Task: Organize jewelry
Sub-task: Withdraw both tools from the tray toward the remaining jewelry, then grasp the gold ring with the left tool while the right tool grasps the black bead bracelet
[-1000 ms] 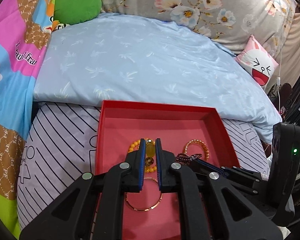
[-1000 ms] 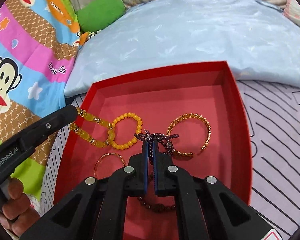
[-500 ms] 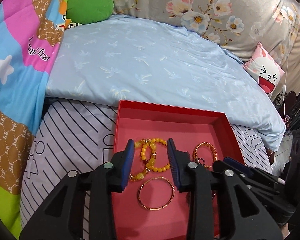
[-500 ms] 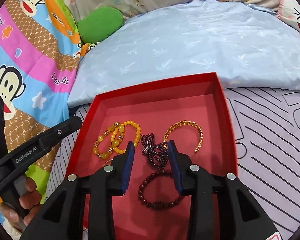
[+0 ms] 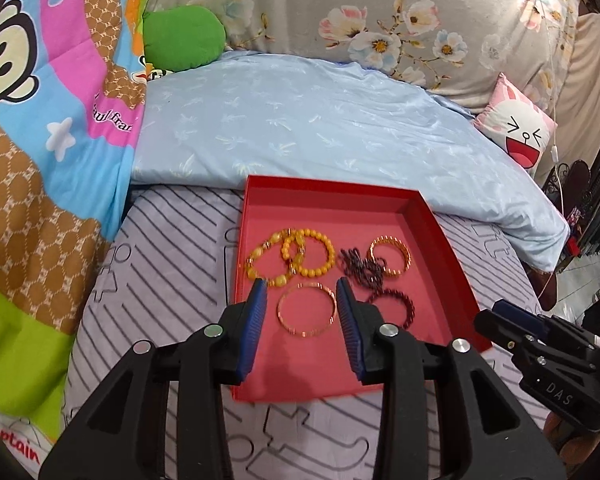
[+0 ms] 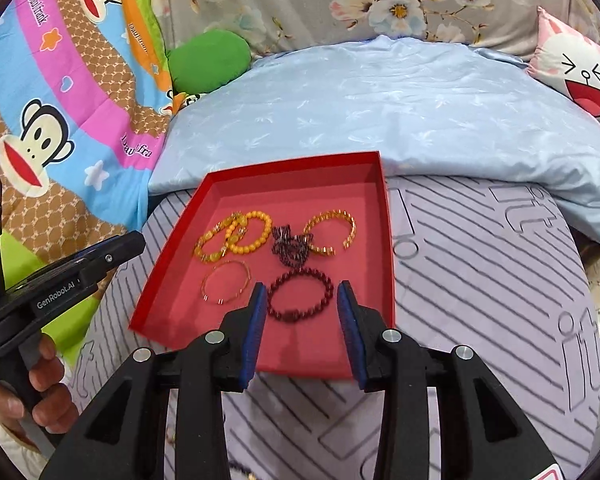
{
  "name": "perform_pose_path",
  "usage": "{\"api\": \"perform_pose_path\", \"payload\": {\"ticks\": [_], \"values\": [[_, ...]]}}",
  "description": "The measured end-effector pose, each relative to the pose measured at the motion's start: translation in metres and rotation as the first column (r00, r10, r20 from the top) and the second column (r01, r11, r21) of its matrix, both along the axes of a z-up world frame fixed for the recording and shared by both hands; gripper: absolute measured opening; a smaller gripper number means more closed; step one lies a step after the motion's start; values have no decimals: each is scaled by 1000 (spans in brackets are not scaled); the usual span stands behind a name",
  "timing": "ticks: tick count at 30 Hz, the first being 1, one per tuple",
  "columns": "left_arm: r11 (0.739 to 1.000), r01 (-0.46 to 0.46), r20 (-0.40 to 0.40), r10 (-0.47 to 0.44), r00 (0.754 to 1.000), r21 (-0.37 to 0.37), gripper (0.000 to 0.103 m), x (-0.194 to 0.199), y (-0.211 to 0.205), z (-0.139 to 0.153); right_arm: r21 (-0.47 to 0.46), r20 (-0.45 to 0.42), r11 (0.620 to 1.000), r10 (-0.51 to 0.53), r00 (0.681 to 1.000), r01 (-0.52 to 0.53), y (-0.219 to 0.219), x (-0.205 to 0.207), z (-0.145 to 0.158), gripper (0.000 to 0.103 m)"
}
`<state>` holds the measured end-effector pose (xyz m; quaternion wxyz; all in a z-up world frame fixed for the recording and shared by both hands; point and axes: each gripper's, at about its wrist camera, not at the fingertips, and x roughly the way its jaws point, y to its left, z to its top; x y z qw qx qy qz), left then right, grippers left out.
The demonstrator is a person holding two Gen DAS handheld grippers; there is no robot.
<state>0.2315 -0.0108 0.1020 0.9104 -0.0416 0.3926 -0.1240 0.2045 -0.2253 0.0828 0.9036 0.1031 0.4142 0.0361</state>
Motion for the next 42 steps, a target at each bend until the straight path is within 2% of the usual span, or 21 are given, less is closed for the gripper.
{"api": "perform_pose_path", "payload": {"ticks": [11, 21, 34, 42], "values": [[999, 32, -52, -31, 998, 18, 35, -74, -2, -20, -42, -64, 999, 6, 998, -8, 5, -75, -22, 36], [999, 25, -111, -20, 994, 44, 35, -113, -1, -48, -55, -107, 998, 30, 994, -36, 20, -117, -44, 36], [997, 18, -174, -5, 985, 76, 35, -139, 14, -81, -50, -155, 993, 95, 983, -104, 51, -123, -71, 36], [997, 28, -184, -16, 983, 65, 35, -139, 12, -85, -56, -159, 991, 112, 981, -122, 60, -111, -78, 32]]}}
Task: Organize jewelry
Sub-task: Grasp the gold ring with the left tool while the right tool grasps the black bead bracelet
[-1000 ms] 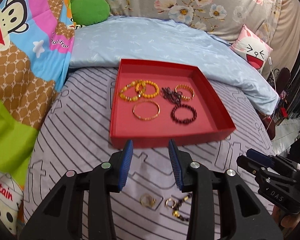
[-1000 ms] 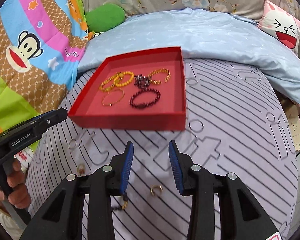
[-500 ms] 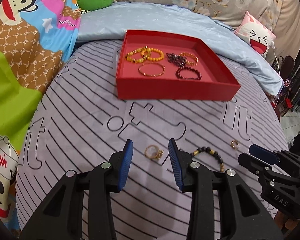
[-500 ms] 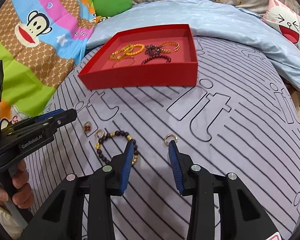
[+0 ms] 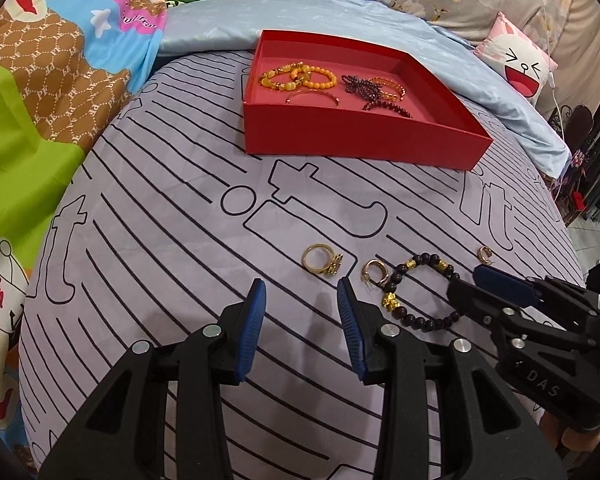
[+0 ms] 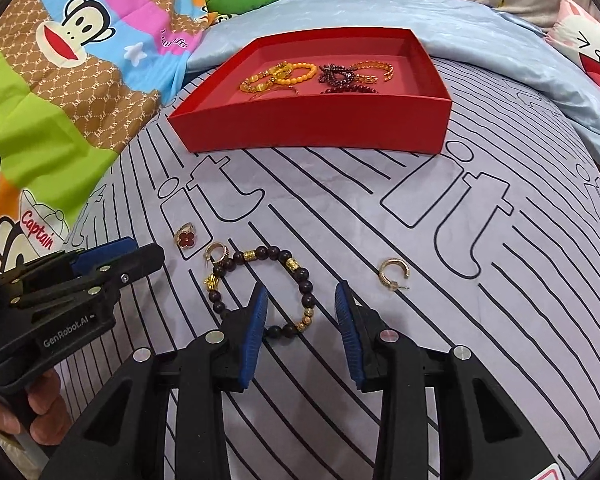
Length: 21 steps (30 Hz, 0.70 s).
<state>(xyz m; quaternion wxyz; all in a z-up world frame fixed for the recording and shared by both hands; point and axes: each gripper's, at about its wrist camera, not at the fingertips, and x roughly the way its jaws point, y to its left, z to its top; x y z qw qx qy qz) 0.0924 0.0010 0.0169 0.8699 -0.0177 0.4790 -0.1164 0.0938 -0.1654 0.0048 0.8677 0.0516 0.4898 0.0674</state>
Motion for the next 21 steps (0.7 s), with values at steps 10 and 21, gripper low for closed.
{"api": "perform_pose_path", "payload": {"ticks": [10, 21], "values": [[1000, 13, -9, -13, 1000, -5, 36, 13, -11, -5, -36, -1, 999, 1, 1000, -1, -1, 7, -9, 8], [1000, 16, -15, -17, 1000, -18, 33, 22, -14, -12, -23, -7, 1000, -9, 1000, 9, -3, 3, -9, 8]]}}
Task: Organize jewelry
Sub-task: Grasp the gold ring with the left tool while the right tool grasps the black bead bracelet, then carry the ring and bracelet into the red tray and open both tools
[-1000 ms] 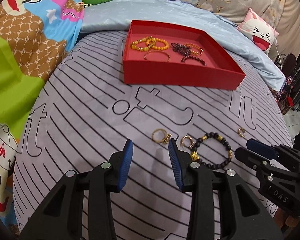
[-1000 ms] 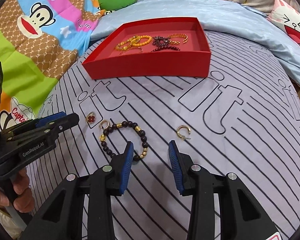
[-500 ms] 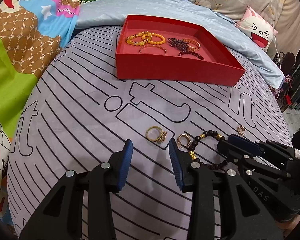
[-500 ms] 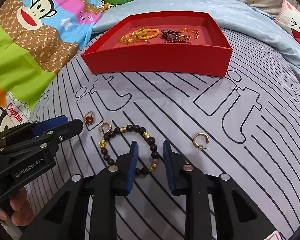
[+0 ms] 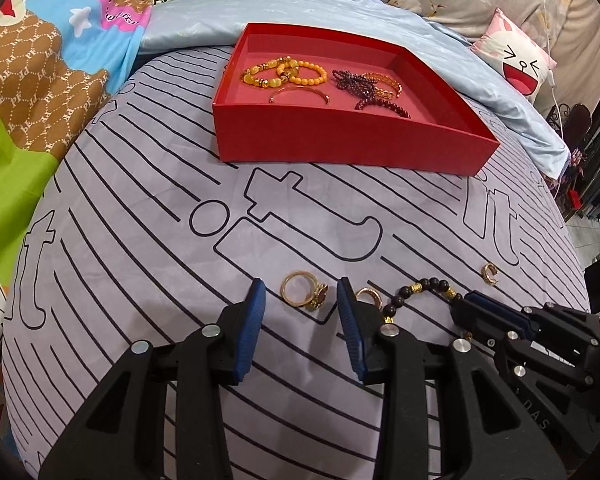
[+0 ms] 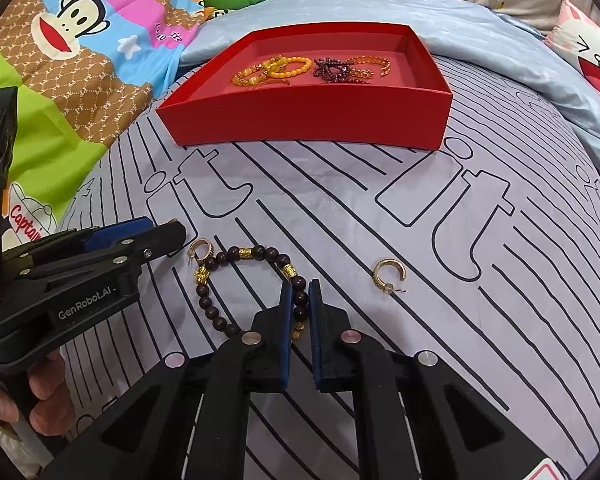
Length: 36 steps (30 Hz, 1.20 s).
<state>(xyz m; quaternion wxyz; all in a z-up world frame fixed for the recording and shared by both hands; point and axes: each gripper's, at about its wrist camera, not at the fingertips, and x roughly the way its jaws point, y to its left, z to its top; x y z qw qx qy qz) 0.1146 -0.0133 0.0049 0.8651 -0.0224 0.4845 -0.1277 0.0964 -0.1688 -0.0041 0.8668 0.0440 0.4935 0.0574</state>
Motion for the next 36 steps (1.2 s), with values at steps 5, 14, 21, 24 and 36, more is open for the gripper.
{"api": "perform_pose_path", "payload": {"ticks": [5, 14, 21, 24, 36], "values": [[1000, 20, -5, -20, 1000, -18, 22, 0, -1, -1, 5, -4, 1000, -1, 1000, 1, -1, -1, 0, 8], [997, 42, -19, -43, 999, -58, 6, -5, -1, 5, 43, -2, 999, -17, 1000, 17, -8, -10, 7, 8], [997, 55, -7, -55, 998, -59, 6, -12, -1, 12, 58, 44, 997, -47, 998, 45, -23, -20, 30, 7], [996, 59, 3, -59, 998, -63, 6, -14, 1, 19, 64, 69, 996, -64, 996, 60, -32, -24, 43, 7], [991, 77, 38, -74, 997, -106, 6, -8, 2, 56, 94, 178, 993, -90, 980, 74, -47, -15, 96, 7]]}}
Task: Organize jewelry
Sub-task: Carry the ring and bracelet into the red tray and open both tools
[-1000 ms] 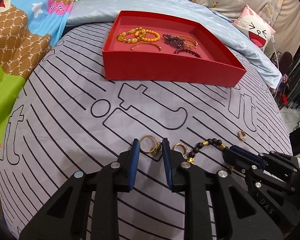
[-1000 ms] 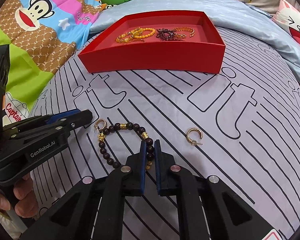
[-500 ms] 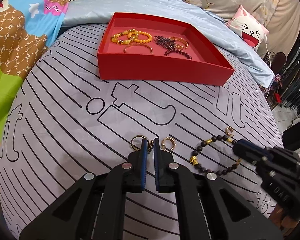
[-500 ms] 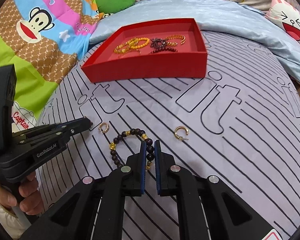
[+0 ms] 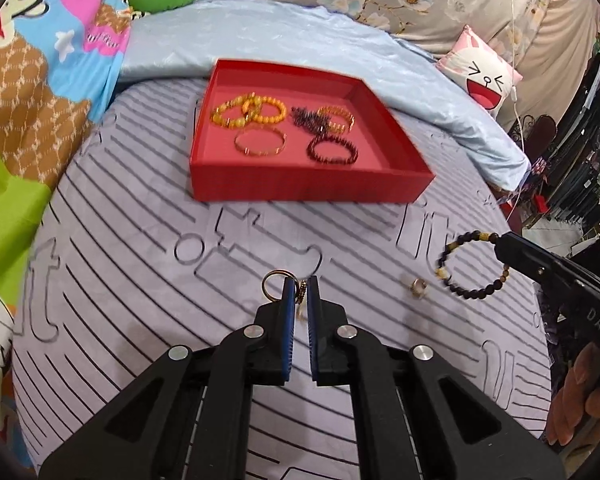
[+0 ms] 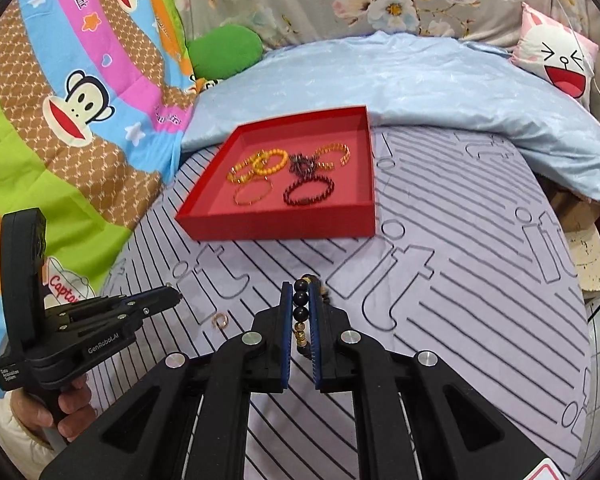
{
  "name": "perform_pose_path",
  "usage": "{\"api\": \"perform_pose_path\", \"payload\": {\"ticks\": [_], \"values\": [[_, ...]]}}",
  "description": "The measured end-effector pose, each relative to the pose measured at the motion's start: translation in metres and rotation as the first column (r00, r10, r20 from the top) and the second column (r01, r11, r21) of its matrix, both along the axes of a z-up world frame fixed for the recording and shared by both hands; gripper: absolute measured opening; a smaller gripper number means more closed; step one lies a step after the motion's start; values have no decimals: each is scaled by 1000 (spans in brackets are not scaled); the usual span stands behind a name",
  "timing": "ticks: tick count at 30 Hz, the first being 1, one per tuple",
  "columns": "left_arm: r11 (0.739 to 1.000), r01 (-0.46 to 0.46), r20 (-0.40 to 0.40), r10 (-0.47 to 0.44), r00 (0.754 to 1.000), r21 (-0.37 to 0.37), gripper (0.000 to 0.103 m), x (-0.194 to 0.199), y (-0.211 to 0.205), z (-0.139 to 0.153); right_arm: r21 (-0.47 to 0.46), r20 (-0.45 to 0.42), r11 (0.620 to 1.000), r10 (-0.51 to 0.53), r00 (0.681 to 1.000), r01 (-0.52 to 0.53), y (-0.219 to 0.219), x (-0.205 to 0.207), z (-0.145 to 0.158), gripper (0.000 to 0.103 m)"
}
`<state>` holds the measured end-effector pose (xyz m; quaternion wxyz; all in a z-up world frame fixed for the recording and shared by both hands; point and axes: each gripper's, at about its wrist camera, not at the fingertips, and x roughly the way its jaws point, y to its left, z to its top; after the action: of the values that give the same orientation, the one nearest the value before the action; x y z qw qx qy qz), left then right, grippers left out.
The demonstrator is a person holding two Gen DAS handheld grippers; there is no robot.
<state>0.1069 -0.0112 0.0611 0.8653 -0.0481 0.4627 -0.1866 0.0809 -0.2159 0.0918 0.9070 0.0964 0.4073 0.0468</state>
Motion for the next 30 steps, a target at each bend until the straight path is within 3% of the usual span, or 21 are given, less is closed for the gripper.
{"api": "perform_pose_path", "payload": {"ticks": [8, 17, 30], "values": [[1000, 14, 72, -13, 997, -18, 6, 32, -6, 37, -4, 56, 1000, 20, 998, -19, 2, 36, 26, 7], [999, 35, 133, -33, 991, -11, 6, 94, -31, 58, 3, 69, 999, 35, 997, -35, 1, 110, 34, 7], [1000, 26, 78, -26, 997, 1, 6, 165, -49, 19, 34, -8, 999, 4, 1000, -4, -4, 198, -12, 8]]}}
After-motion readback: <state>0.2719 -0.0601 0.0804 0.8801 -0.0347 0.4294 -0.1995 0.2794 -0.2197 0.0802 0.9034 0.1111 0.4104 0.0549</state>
